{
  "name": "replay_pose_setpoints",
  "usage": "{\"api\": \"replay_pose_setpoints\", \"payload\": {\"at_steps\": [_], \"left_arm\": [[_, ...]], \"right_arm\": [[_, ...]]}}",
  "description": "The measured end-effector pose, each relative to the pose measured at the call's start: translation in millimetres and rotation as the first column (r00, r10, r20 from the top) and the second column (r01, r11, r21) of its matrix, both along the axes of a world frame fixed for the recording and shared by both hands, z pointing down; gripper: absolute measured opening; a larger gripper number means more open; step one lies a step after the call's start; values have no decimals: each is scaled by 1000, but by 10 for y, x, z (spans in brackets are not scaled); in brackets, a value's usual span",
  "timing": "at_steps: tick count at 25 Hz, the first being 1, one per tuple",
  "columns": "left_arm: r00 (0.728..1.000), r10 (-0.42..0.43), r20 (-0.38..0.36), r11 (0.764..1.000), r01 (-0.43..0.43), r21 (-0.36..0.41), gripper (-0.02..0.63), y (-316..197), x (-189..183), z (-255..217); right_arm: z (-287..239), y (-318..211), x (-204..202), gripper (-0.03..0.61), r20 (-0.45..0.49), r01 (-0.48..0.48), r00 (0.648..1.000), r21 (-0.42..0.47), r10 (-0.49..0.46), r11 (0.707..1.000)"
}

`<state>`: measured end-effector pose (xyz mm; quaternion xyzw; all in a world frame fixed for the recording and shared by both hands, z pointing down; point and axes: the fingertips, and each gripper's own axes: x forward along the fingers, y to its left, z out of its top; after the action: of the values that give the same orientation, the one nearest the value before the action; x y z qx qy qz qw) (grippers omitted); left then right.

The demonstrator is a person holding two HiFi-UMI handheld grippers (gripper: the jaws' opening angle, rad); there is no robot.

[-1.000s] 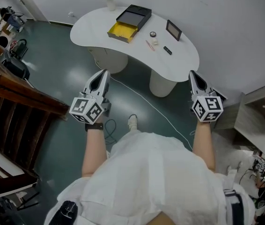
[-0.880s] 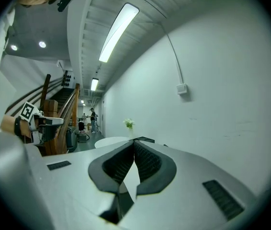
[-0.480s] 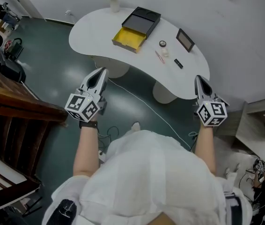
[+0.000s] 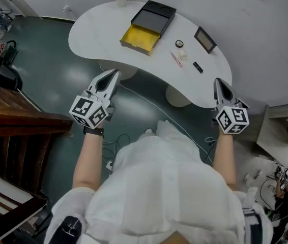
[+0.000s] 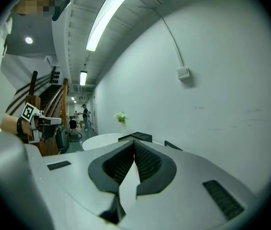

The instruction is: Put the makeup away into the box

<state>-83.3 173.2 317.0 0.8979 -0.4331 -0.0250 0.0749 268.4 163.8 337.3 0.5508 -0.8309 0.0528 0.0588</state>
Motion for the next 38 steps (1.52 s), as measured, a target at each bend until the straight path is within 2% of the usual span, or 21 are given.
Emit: {"api": "replay_pose_setpoints", "payload": {"at_steps": [14, 28, 38], "left_arm": [[999, 20, -50, 999, -22, -47, 18, -927, 144, 127], [994, 95, -53, 992, -99, -79, 18, -1846, 666, 210], [981, 187, -41, 979, -190, -80, 18, -2175, 1115, 267]], "right_arm": [[302, -1024, -198, 11, -20, 27, 999, -79, -28, 997], [614, -1879, -150, 11, -20, 48, 998, -148, -51, 988], [670, -2086, -87, 11, -20, 60, 998, -160, -64, 985]]}}
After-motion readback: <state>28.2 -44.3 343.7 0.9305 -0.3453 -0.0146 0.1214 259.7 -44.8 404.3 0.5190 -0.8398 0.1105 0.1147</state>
